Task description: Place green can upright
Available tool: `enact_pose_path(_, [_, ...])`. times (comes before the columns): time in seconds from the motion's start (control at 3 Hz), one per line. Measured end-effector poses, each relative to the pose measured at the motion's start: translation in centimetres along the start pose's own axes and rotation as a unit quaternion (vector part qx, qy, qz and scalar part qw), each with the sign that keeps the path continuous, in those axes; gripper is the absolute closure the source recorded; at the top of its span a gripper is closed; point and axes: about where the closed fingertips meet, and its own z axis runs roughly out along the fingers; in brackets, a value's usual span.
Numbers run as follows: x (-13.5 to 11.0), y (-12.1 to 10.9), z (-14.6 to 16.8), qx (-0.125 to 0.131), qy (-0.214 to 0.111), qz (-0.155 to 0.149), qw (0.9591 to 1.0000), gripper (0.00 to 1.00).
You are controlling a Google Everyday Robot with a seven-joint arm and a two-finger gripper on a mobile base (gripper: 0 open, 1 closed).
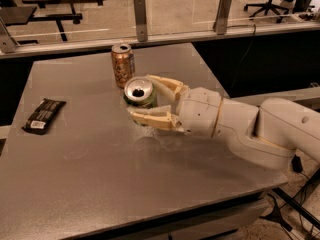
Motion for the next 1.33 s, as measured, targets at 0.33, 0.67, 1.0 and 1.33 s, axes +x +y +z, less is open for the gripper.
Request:
enact_pose_path(0.33, [-0.1, -0.1, 0.0, -0.001, -0.002, 0.004, 1.0, 1.0])
enact_pose_path(0.67, [-0.4, -0.3, -0.1, -0.006, -0.008, 0.018, 0.9998, 1.0])
enact_pose_path(1.0, [-0.5, -1.2, -0.5, -0.008, -0.027, 0.07, 0.9972, 1.0])
enact_pose_path(1.33, [-0.5, -1.8, -0.6, -0.017, -0.032, 0.121, 0.992, 1.0])
